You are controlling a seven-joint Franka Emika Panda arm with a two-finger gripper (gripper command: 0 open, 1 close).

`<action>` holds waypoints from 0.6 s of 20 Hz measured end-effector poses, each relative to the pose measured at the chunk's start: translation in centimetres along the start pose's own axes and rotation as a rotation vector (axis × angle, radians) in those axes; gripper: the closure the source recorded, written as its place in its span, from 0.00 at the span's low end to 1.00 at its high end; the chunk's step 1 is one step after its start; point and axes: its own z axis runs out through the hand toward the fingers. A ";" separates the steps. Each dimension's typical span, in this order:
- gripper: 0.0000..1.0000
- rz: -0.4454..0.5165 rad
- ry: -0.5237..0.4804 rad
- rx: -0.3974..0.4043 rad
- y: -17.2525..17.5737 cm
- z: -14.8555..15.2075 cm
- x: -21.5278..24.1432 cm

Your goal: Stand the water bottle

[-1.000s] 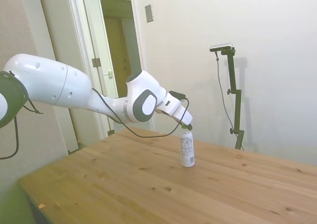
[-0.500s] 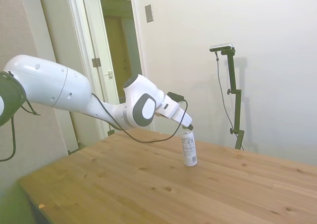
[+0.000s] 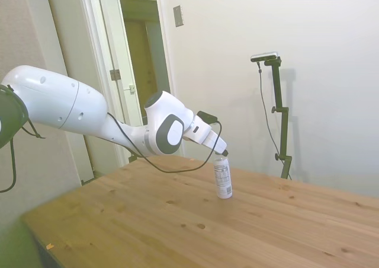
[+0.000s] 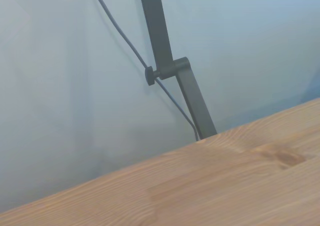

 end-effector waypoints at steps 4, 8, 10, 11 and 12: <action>0.00 0.005 -0.011 -0.001 0.2 -0.1 0.1; 0.00 -0.002 -0.020 -0.005 0.5 0.0 0.0; 0.00 -0.005 -0.018 0.001 0.3 -0.3 0.1; 0.00 -0.005 -0.017 0.005 0.1 -0.6 0.3; 0.00 -0.005 -0.017 0.009 -0.1 -1.0 0.4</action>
